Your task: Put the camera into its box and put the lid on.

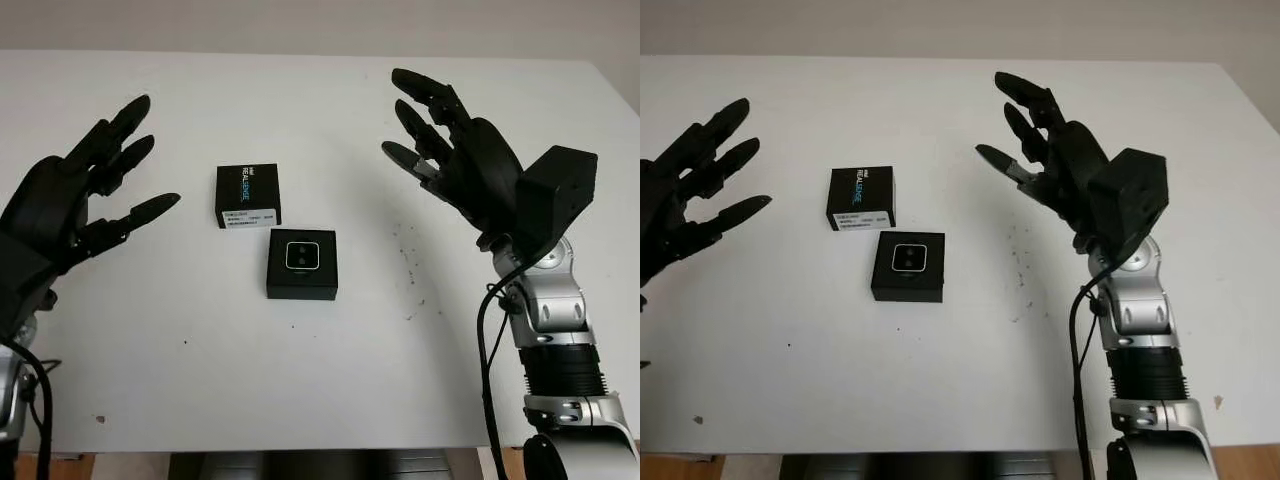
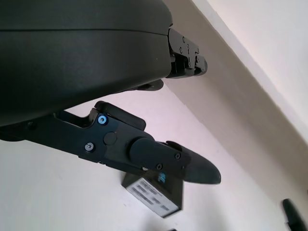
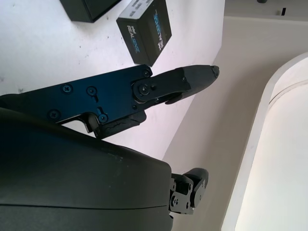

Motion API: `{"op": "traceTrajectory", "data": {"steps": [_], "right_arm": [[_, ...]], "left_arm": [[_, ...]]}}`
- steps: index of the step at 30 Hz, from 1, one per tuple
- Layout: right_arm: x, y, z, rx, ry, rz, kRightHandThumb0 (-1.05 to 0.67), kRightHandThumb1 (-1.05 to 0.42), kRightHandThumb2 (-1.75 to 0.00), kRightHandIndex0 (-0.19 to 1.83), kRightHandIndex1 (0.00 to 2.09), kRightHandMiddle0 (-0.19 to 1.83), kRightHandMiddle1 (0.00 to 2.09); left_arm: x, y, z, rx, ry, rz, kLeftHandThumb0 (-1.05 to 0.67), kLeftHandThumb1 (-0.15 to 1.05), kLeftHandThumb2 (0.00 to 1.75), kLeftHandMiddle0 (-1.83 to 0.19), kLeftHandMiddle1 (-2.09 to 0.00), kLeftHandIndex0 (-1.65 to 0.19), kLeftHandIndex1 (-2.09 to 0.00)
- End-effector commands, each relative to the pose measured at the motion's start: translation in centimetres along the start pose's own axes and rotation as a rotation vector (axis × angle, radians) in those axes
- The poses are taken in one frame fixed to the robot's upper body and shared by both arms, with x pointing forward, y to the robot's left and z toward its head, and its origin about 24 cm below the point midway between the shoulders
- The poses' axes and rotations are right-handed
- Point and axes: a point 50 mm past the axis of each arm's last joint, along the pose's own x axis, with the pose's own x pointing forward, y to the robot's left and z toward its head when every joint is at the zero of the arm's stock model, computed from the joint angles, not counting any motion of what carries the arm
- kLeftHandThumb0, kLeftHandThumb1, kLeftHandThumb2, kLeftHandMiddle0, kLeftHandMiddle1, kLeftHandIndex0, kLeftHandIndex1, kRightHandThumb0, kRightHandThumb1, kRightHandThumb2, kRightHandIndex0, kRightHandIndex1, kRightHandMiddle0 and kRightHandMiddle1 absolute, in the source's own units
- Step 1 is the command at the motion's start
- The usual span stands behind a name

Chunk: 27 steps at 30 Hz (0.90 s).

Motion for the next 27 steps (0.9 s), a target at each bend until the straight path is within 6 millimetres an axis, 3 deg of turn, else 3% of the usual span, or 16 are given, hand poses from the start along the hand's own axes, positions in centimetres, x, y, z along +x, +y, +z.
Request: {"op": "traceTrajectory", "data": {"steps": [1,5,11,19,27], "right_arm": [[0.2,-0.8,0.7,-0.014,-0.01,-0.026,-0.71,-1.05,-0.14,0.06,0.03,-0.12,0.49],[0.1,-1.6,0.7,0.057,-0.005,-0.027,-0.71,-1.05,-0.14,0.04,0.02,-0.13,0.48],[0.5,-2.3,1.4,0.125,0.0,-0.057,-0.65,-1.05,-0.18,-0.03,0.01,-0.09,0.36],[0.6,-2.1,1.7,0.112,0.005,-0.08,-0.65,-1.05,-0.18,-0.02,0.03,-0.08,0.4],[0.6,-2.1,1.5,0.095,0.021,-0.084,-0.65,-1.05,-0.19,-0.03,0.03,-0.1,0.37]], "left_arm": [[0.7,0.7,0.5,0.081,0.005,-0.033,-0.83,0.98,0.05,-0.15,-0.02,-0.07,-0.05],[2.6,1.2,0.5,0.186,0.052,-0.101,-0.86,0.94,0.04,-0.03,-0.01,-0.01,-0.03],[5.5,0.4,-0.2,0.242,0.098,-0.153,-0.84,0.9,0.05,0.16,-0.02,0.15,-0.01],[7.9,-1.3,-0.7,0.314,0.094,-0.209,-0.9,0.96,0.07,0.19,-0.01,0.18,-0.02],[9.4,-2.7,-1.2,0.272,0.113,-0.271,-0.85,0.94,0.06,0.19,0.0,0.19,-0.03]]}}
